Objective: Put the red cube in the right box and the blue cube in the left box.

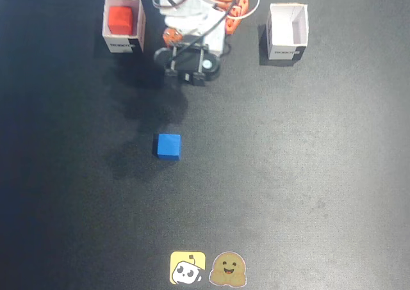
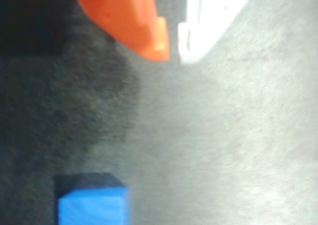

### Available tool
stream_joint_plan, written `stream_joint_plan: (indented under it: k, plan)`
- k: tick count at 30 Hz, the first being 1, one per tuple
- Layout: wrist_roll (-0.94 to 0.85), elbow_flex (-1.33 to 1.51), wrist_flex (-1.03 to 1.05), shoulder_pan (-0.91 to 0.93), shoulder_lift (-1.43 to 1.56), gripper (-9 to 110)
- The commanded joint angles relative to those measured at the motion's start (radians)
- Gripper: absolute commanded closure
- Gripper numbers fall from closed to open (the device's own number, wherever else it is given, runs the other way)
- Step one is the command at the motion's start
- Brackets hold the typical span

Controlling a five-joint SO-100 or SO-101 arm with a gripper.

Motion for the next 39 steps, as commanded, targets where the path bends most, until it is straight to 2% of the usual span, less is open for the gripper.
stream_joint_plan:
  k: [1,21,30,39]
  plan:
    - [0.012,-0.014,-0.015,-0.008,-0.009,101]
    - [0.002,-0.083,-0.394,0.017,-0.494,101]
    - [-0.149,-0.224,-0.413,0.173,-0.696,101]
    - [-0.149,-0.253,-0.508,0.169,-0.813,98]
